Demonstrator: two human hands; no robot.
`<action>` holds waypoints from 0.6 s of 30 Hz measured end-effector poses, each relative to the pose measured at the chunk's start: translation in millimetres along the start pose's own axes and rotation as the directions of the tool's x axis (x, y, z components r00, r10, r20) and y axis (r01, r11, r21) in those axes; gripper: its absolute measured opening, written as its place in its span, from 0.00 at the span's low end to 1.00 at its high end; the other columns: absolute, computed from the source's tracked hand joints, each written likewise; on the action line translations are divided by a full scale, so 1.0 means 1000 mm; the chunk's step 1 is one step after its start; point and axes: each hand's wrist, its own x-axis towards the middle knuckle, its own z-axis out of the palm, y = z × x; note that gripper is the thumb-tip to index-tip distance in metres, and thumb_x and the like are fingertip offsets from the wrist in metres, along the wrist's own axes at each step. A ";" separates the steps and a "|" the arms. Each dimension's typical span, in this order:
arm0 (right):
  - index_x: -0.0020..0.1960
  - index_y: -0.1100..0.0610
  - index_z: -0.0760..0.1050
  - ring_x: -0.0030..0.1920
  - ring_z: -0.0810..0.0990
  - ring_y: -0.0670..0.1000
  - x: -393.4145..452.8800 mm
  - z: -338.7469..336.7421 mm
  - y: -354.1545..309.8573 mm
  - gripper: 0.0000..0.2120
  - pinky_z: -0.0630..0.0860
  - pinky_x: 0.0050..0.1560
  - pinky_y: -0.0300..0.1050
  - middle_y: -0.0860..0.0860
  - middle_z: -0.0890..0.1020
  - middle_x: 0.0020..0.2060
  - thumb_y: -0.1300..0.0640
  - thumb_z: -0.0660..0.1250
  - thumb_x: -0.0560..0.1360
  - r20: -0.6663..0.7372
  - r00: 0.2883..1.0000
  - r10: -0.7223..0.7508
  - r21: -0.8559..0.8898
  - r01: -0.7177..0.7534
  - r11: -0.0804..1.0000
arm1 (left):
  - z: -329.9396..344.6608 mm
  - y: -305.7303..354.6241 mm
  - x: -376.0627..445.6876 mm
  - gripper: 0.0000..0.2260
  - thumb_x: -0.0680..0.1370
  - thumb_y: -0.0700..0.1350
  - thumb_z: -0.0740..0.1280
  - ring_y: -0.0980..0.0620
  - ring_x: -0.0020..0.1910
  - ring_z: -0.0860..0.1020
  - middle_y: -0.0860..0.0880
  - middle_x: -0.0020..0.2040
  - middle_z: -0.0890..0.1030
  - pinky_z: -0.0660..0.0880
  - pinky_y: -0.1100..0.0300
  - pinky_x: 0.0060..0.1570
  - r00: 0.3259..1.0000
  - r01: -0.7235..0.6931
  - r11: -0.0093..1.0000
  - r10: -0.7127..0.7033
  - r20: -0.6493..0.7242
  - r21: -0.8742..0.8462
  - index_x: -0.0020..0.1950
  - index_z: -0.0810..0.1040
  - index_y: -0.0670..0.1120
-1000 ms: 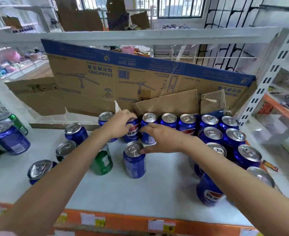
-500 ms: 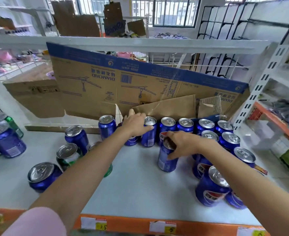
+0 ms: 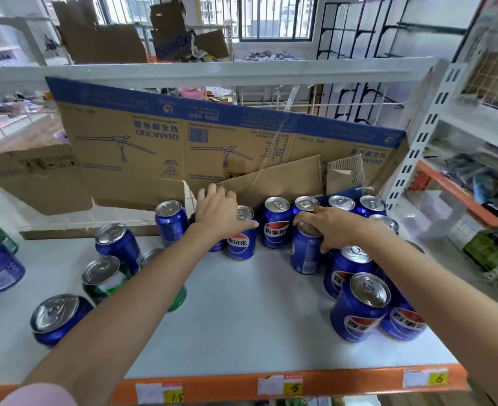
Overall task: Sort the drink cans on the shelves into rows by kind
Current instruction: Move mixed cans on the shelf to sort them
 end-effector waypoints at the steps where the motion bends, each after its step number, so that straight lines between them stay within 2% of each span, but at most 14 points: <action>1: 0.74 0.47 0.53 0.65 0.70 0.58 0.000 0.001 -0.001 0.40 0.71 0.62 0.52 0.56 0.66 0.70 0.51 0.72 0.70 -0.001 1.000 0.017 0.000 -0.017 1.000 | 0.000 -0.005 -0.001 0.35 0.69 0.68 0.65 0.44 0.64 0.66 0.43 0.63 0.72 0.63 0.49 0.63 0.999 -0.032 0.998 0.033 0.011 -0.062 0.63 0.69 0.42; 4: 0.75 0.53 0.51 0.67 0.68 0.58 -0.002 0.000 -0.007 0.42 0.63 0.65 0.51 0.57 0.70 0.68 0.34 0.63 0.71 -0.087 0.993 0.077 -0.096 -0.086 0.992 | 0.000 -0.018 -0.002 0.35 0.71 0.55 0.72 0.46 0.70 0.61 0.47 0.72 0.64 0.63 0.49 0.68 0.960 -0.160 0.944 0.216 0.176 -0.289 0.72 0.61 0.46; 5: 0.75 0.55 0.52 0.66 0.69 0.59 -0.002 0.000 -0.009 0.42 0.62 0.65 0.51 0.57 0.72 0.67 0.31 0.59 0.71 -0.124 0.988 0.093 -0.152 -0.112 0.982 | 0.001 -0.020 -0.003 0.35 0.72 0.51 0.72 0.47 0.72 0.61 0.48 0.73 0.63 0.63 0.50 0.68 0.937 -0.188 0.934 0.263 0.228 -0.305 0.75 0.59 0.48; 7: 0.73 0.56 0.57 0.64 0.70 0.59 -0.001 -0.002 -0.011 0.41 0.61 0.65 0.51 0.57 0.74 0.64 0.30 0.58 0.71 -0.148 0.983 0.109 -0.191 -0.137 0.972 | 0.003 -0.019 -0.005 0.34 0.74 0.47 0.70 0.47 0.72 0.63 0.50 0.74 0.62 0.65 0.50 0.67 0.929 -0.175 0.929 0.265 0.257 -0.327 0.76 0.57 0.49; 9: 0.68 0.57 0.62 0.63 0.72 0.58 0.000 -0.004 -0.013 0.37 0.63 0.64 0.52 0.57 0.75 0.63 0.33 0.62 0.71 -0.124 0.987 0.099 -0.149 -0.117 0.982 | 0.001 -0.017 -0.005 0.35 0.74 0.50 0.71 0.46 0.69 0.66 0.49 0.72 0.65 0.68 0.49 0.64 0.944 -0.137 0.933 0.224 0.240 -0.332 0.76 0.57 0.50; 12: 0.69 0.57 0.60 0.64 0.68 0.57 0.001 -0.004 -0.012 0.35 0.64 0.64 0.52 0.57 0.72 0.64 0.40 0.69 0.70 -0.079 0.995 0.056 -0.010 -0.057 0.998 | 0.000 -0.013 -0.008 0.32 0.71 0.58 0.71 0.45 0.60 0.72 0.47 0.60 0.70 0.72 0.49 0.57 0.948 -0.141 0.955 0.206 0.243 -0.261 0.72 0.65 0.50; 14: 0.68 0.56 0.60 0.65 0.67 0.57 0.001 -0.002 -0.012 0.35 0.64 0.64 0.51 0.57 0.71 0.65 0.44 0.71 0.70 -0.080 0.996 0.042 0.045 -0.038 0.998 | -0.001 -0.009 -0.011 0.30 0.71 0.59 0.70 0.45 0.58 0.73 0.47 0.57 0.70 0.72 0.50 0.54 0.951 -0.121 0.961 0.184 0.248 -0.248 0.69 0.67 0.51; 18: 0.68 0.55 0.61 0.65 0.69 0.59 0.001 -0.002 -0.015 0.36 0.61 0.66 0.55 0.57 0.70 0.66 0.36 0.68 0.68 -0.131 0.990 0.060 -0.035 -0.065 0.997 | -0.004 -0.002 -0.015 0.29 0.69 0.57 0.73 0.45 0.58 0.73 0.48 0.56 0.70 0.70 0.53 0.51 0.956 -0.149 0.950 0.209 0.205 -0.275 0.68 0.69 0.52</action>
